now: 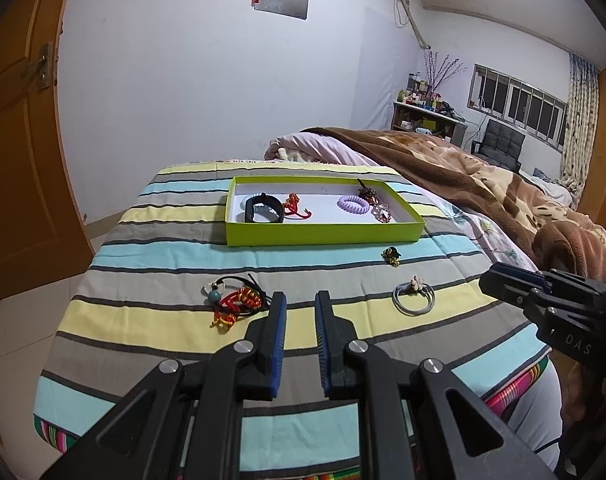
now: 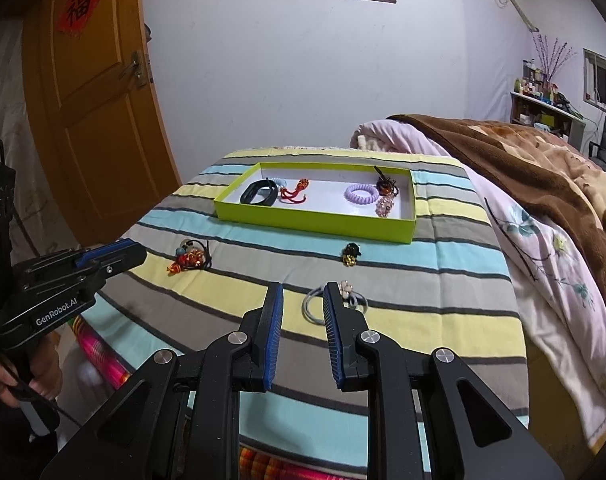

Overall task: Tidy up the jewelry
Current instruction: 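Move the left tool to the red beaded tassel while the right tool reaches the black-gold brooch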

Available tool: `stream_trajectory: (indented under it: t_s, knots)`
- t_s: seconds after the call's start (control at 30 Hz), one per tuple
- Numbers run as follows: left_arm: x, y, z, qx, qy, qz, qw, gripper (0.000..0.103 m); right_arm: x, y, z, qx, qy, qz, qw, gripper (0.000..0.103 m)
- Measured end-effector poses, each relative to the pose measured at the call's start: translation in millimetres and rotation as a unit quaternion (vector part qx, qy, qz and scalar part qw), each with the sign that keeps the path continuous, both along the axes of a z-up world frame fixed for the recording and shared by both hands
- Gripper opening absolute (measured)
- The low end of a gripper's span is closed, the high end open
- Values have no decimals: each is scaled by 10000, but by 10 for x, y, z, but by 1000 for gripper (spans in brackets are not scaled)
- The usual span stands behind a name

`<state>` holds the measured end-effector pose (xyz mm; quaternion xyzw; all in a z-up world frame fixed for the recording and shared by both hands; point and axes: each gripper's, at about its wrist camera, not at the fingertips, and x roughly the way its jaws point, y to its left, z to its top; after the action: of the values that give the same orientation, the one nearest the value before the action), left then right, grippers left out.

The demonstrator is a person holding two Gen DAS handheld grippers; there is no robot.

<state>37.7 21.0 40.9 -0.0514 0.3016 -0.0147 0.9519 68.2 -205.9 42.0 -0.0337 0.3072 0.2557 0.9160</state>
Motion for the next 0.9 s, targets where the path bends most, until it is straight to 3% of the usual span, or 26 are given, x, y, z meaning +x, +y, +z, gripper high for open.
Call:
stream_trajectory:
  t_s: [0.37, 0.5, 0.9]
  knots:
    - [-67, 76, -78, -17, 118, 175, 9998, 16, 7, -39, -66, 4, 60, -7, 10000, 21]
    - [-53, 119, -108, -49, 143, 251, 9996, 25, 41, -33, -86, 25, 87, 23, 10000, 21]
    - [169, 278, -298, -113, 387, 327, 9987, 27, 240, -18, -182, 17, 211, -30, 9998, 21]
